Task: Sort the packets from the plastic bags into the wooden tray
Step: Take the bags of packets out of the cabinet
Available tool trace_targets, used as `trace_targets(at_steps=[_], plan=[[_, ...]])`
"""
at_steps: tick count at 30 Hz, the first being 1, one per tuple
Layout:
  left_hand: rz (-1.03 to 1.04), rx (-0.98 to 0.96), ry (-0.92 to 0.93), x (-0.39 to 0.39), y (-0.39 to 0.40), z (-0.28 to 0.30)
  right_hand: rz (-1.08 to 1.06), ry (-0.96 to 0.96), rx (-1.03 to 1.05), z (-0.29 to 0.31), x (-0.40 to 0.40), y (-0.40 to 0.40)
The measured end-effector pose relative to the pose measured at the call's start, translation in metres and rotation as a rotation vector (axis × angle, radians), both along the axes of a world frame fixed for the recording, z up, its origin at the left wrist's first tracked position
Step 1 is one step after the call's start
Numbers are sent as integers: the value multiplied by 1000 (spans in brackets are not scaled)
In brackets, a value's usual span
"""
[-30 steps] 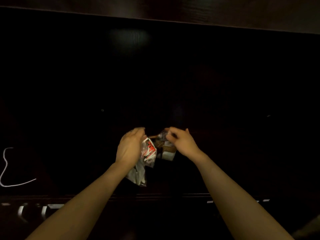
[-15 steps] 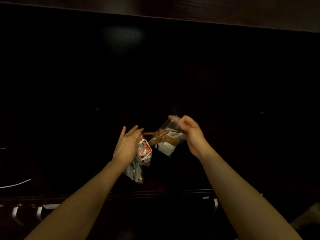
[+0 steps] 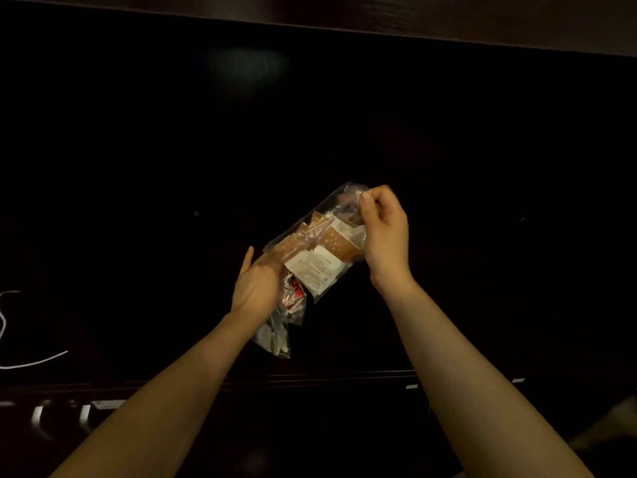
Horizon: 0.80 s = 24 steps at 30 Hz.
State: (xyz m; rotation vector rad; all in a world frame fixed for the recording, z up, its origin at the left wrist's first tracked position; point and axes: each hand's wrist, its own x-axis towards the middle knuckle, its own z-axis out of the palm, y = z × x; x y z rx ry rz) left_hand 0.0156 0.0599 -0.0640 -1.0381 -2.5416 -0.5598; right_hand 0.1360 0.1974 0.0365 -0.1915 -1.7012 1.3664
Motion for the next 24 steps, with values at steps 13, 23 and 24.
trace_targets(at_steps=[13, 23, 24], plan=[[-215, 424, -240, 4, -29, 28, -118, -140, 3, -26, 29, -12], [-289, 931, -409, 27, -49, 67, -86, -134, 60, -39, 37, -30], [-307, 1000, -471, 29, -51, 69, -86, -140, 101, -41, 36, -32]])
